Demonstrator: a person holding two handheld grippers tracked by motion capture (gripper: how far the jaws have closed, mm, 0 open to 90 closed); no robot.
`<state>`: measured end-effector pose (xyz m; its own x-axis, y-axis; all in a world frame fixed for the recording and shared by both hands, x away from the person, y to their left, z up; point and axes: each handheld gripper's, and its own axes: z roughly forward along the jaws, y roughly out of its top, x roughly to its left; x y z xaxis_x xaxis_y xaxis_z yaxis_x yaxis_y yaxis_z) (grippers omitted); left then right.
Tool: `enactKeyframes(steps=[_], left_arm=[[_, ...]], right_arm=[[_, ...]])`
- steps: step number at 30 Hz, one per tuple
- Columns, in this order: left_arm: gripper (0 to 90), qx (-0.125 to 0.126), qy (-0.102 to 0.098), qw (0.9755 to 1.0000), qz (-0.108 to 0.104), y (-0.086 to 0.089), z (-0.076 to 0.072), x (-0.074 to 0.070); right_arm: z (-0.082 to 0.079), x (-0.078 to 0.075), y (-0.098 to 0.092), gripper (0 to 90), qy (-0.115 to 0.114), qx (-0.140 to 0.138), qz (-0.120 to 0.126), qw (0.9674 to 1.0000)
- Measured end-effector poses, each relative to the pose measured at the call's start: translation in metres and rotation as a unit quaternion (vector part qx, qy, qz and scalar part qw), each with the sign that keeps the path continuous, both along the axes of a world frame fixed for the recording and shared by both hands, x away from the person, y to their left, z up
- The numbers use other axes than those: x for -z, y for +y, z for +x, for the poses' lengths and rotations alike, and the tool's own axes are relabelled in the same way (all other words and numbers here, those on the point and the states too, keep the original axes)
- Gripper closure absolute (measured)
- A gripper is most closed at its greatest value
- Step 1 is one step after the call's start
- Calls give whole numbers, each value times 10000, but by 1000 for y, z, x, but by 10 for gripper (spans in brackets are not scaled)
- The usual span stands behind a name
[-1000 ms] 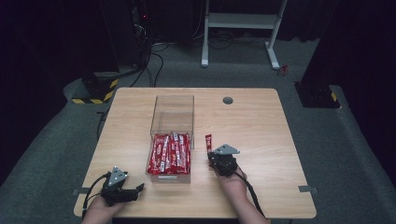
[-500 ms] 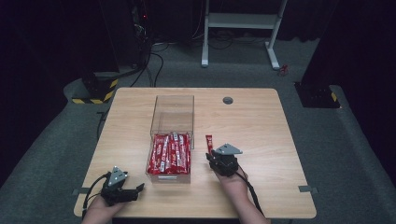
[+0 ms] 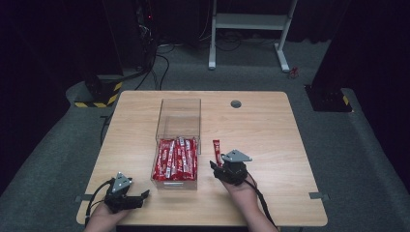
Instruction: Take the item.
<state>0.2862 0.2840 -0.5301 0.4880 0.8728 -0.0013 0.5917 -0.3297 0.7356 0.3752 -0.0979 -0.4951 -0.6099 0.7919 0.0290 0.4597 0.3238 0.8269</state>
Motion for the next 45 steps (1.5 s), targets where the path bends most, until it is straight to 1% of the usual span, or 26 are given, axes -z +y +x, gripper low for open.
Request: enactKeyframes(steps=[2,6,8,11,13,15,16,17,21,26,27,36,37,39,40,45], left_arm=[[144,-2,3,10000,-8,0,0,0],[144,3,4,10000,-10,0,0,0],[144,5,3,10000,-13,0,0,0],[144,5,4,10000,-13,0,0,0],[144,4,3,10000,-13,0,0,0],[144,5,4,10000,-13,0,0,0],[144,4,4,10000,-14,0,0,0],[144,4,4,10000,-15,0,0,0],[144,4,4,10000,-14,0,0,0],[144,5,4,10000,-13,0,0,0],[144,5,3,10000,-13,0,0,0],[144,5,3,10000,-12,0,0,0],[144,4,4,10000,-13,0,0,0],[144,5,4,10000,-11,0,0,0],[143,5,3,10000,-13,0,0,0],[144,6,3,10000,-11,0,0,0]], right_arm=[[0,-1,-1,395,33,23,39,10000],[0,-3,-3,355,49,51,-4,10000],[1,-4,-5,348,55,69,-13,10000],[2,-5,-7,342,138,135,55,9998],[3,-5,-9,342,134,129,41,9998],[3,-4,-11,341,146,149,-62,9998],[2,-4,-12,340,175,178,-68,9997],[2,-4,-15,340,217,200,-49,9996],[2,-2,-24,340,263,281,-37,9993],[2,2,-38,340,322,395,-75,9987],[1,2,-41,340,366,450,-70,9983],[-3,8,-69,339,389,640,-189,9970],[-4,9,-72,338,415,686,-183,9966],[-6,11,-79,337,396,736,-243,9962],[-7,11,-83,337,421,793,-227,9957],[-10,16,-101,334,433,917,-293,9944]])
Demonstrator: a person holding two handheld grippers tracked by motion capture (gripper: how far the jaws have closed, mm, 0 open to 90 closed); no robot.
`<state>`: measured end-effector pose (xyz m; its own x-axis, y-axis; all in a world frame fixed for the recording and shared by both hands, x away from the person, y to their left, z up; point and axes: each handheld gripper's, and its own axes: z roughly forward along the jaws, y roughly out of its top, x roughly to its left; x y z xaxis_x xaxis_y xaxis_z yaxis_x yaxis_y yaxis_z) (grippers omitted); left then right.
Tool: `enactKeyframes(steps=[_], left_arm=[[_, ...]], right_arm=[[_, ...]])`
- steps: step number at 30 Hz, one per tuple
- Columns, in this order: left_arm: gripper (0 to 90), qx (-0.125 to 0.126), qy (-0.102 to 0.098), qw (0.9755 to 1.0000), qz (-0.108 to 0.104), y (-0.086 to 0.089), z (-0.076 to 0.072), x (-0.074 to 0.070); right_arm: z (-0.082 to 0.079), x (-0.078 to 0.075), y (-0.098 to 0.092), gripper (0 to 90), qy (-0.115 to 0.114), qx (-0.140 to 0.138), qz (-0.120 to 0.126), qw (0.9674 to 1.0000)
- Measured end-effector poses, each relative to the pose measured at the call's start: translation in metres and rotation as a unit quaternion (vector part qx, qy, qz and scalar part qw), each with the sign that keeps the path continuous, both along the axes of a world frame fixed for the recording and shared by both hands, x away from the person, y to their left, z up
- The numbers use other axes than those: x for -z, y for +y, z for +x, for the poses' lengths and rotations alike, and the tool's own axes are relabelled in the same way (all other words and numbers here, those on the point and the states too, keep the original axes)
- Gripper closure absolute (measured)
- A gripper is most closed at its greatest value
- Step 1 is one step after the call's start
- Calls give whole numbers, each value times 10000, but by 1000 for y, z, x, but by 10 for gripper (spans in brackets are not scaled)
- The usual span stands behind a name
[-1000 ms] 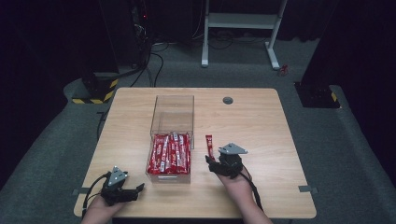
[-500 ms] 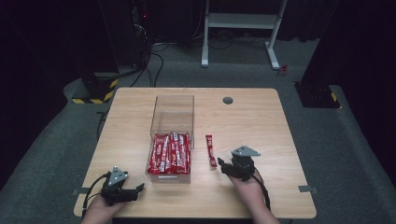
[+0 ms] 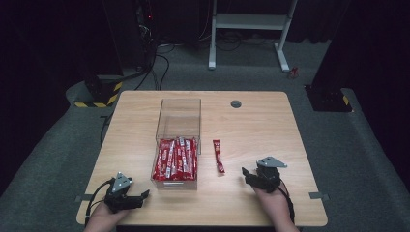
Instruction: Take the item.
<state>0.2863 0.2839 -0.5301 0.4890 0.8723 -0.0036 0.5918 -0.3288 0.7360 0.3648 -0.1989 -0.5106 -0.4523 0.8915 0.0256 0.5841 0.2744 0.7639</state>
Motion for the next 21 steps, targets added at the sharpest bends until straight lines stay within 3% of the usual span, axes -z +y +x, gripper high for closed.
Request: enactKeyframes(steps=[21], left_arm=[[144,12,-2,10000,21,0,0,0]], right_arm=[[-18,9,-67,307,66,603,-371,9975]])
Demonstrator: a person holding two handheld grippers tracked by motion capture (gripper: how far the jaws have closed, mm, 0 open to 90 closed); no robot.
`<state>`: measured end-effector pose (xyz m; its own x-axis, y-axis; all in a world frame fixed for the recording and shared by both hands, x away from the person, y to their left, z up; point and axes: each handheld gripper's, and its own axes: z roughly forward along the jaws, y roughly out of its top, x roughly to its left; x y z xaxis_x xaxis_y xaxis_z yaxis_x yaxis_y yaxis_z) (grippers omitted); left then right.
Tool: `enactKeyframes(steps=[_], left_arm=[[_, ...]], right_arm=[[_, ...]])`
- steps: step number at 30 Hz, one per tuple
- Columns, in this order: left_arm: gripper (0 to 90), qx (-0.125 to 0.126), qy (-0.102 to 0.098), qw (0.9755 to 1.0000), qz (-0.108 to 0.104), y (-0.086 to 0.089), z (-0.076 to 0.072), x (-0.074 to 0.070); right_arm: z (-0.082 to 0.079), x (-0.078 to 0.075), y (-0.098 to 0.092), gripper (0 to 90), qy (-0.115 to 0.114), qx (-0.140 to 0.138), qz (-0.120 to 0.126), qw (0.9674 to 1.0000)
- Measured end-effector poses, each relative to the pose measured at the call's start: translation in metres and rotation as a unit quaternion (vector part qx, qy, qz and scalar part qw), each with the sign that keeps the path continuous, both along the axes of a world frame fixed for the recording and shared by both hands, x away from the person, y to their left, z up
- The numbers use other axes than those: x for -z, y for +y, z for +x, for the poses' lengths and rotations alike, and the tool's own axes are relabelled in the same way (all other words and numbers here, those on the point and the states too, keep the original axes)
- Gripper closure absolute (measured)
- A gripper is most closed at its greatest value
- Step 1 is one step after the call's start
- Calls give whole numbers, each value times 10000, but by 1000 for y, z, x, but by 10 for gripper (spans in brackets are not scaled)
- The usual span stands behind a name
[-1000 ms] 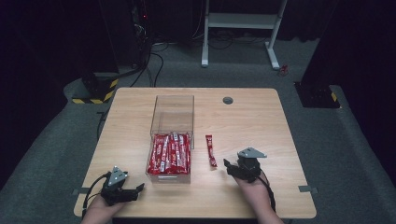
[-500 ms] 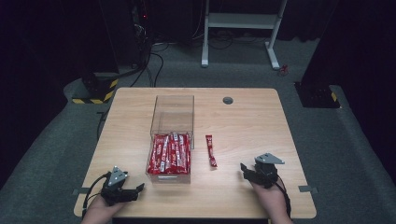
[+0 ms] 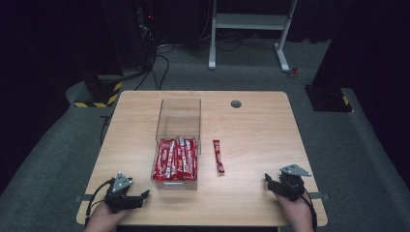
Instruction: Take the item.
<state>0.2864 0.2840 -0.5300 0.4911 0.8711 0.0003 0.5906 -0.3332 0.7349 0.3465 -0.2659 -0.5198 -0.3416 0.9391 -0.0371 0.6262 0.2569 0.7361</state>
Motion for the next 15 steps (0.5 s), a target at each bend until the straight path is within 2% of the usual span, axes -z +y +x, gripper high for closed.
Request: enactKeyframes(steps=[3,11,14,15], left_arm=[[144,-2,-2,10000,-1,0,0,0],[144,-15,-8,10000,-17,0,0,0],[144,-11,-7,10000,-13,0,0,0],[144,-17,-10,10000,-15,0,0,0]], right_arm=[[0,2,-5,292,68,69,-75,9999],[1,3,-5,222,19,79,-157,9998],[7,4,-7,170,226,50,94,9997],[8,4,-6,167,222,45,58,9997]])
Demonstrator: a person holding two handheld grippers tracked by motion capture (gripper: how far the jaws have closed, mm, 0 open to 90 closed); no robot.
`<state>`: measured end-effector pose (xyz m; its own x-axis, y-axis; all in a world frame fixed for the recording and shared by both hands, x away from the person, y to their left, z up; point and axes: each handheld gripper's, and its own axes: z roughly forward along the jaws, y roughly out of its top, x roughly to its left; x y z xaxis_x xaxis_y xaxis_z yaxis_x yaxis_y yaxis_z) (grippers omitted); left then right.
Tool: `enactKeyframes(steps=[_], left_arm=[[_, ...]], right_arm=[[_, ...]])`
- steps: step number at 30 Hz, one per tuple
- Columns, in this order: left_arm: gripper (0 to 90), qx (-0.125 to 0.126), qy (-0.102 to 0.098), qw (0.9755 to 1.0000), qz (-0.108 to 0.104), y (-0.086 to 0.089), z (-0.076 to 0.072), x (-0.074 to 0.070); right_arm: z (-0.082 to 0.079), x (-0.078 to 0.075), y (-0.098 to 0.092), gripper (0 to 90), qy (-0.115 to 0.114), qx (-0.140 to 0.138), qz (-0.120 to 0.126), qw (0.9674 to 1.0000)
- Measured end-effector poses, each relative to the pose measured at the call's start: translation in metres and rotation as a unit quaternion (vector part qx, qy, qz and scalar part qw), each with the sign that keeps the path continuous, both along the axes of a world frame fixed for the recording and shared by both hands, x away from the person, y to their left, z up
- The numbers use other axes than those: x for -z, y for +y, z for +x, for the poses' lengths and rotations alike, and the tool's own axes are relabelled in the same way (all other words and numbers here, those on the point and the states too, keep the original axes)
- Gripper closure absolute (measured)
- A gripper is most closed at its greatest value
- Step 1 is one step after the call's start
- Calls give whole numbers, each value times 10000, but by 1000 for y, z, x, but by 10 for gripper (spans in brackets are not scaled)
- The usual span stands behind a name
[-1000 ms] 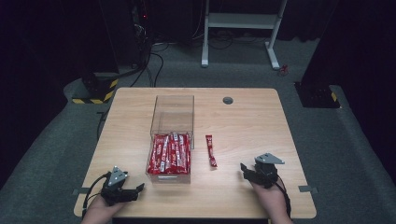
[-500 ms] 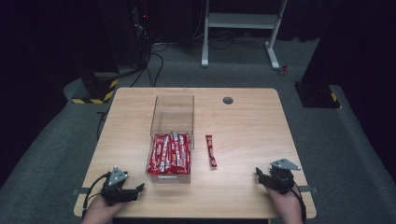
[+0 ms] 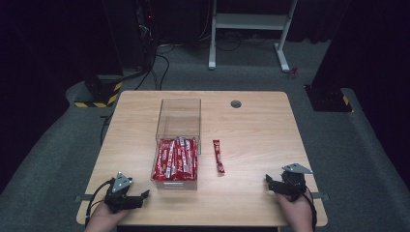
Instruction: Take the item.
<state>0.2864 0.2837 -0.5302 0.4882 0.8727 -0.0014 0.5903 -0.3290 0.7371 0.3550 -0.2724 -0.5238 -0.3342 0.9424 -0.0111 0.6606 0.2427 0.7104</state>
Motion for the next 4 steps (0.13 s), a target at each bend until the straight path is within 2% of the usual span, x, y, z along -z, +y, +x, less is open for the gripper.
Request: enactKeyframes(steps=[4], left_arm=[[144,-9,1,10000,0,0,0,0]], right_arm=[[4,0,3,153,12,22,-8,10000]])
